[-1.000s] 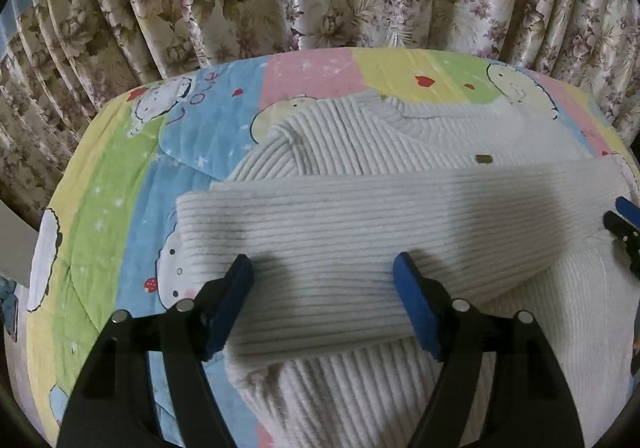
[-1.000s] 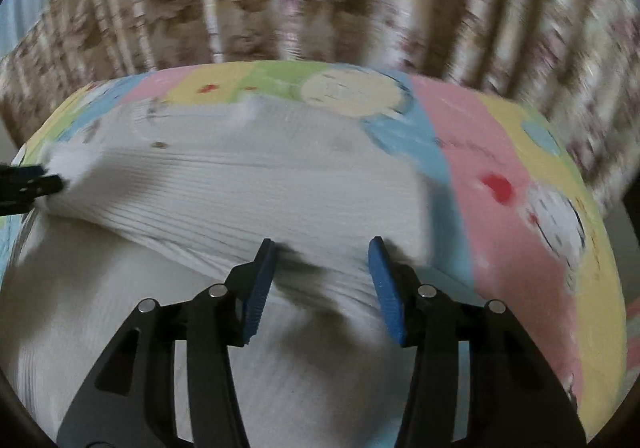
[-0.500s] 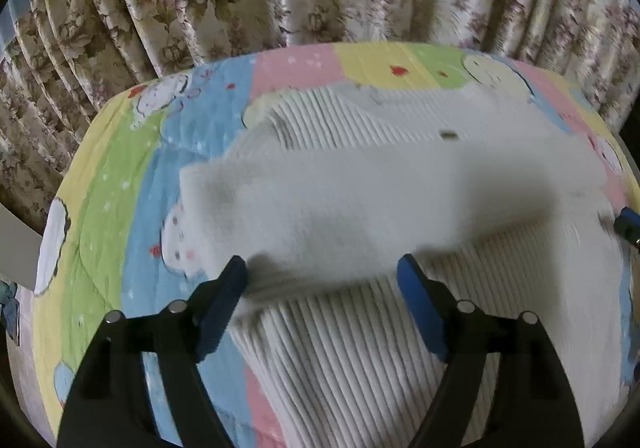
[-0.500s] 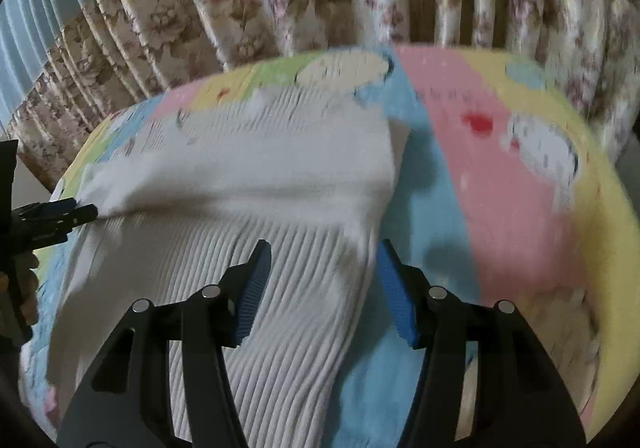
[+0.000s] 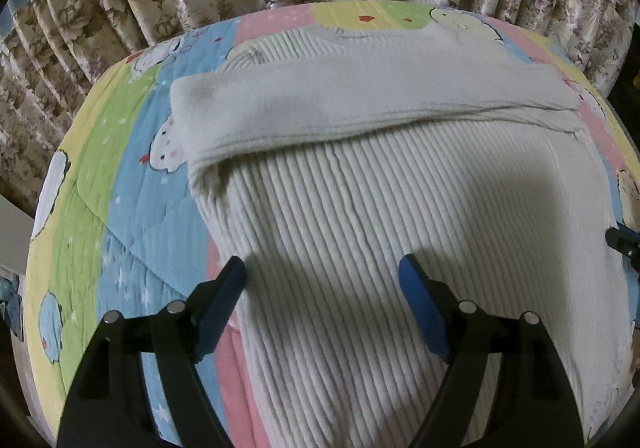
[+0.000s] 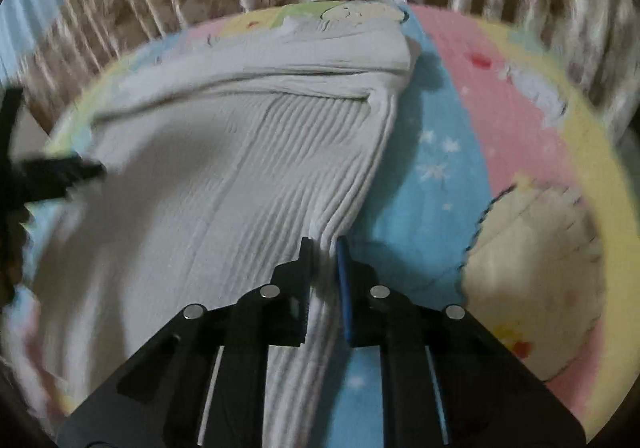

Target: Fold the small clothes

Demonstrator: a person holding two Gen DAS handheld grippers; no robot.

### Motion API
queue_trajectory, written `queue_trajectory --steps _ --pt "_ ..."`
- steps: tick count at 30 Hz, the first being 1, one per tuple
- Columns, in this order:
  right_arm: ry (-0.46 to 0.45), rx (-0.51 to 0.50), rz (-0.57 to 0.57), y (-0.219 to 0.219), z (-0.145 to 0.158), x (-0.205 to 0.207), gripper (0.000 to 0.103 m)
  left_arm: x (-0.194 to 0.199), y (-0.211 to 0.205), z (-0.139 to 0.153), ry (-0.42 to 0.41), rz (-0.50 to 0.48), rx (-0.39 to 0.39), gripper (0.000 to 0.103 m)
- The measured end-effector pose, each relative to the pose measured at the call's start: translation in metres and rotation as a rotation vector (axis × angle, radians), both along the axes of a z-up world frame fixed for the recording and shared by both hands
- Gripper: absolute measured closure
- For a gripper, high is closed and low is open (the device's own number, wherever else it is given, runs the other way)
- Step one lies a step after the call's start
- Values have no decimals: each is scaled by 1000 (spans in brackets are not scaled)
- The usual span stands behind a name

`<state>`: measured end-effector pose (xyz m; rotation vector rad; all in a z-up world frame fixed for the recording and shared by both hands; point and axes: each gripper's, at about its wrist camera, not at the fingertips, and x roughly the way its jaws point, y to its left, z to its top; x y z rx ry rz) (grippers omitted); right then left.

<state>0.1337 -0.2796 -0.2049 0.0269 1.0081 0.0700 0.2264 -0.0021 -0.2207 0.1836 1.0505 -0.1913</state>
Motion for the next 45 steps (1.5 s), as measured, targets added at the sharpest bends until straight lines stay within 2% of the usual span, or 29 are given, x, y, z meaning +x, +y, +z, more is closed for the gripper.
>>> queue_trajectory --steps 1,4,8,9,12,13,17,20,23,30,38,39,41,42,43,45 --pt "-10 -21 -33 -5 3 -2 92 -1 0 0 -2 1 2 23" --pt "-25 2 -127 -26 3 -13 92 -3 0 -1 -11 4 7 23" --pt "-2 38 -142 -29 -6 -16 90 -6 1 -3 -7 8 7 23" --pt "-12 46 -131 -27 -3 -17 84 -7 2 -1 -4 9 2 23" --pt "-47 94 -116 -25 8 -23 53 -16 14 14 -26 32 -26 23" --pt "-64 84 -116 -22 13 -26 51 -18 18 17 -29 41 -33 23" --pt "-72 82 -80 -12 20 -35 52 -40 42 27 -29 87 -56 23" --pt "-62 88 -71 -6 19 -45 52 -59 61 23 -10 134 -60 23" --pt "-57 85 -61 0 16 -53 51 -75 71 14 29 160 -105 23" --pt "-56 91 -55 6 15 -77 51 -105 47 9 31 84 -87 23" --pt "3 197 -96 -6 2 -110 51 -136 32 -1 55 20 -84 26" --pt "9 201 -90 -2 1 -113 51 -138 33 -2 59 16 -89 32" --pt "9 194 -76 5 0 -115 62 -138 36 -2 61 20 -117 40" --pt "7 190 -66 8 0 -115 80 -139 37 -2 57 26 -135 55" --pt "8 186 -60 10 1 -115 87 -138 37 -2 56 29 -145 70" --pt "-2 138 -47 16 5 -116 93 -140 34 2 46 30 -151 82"
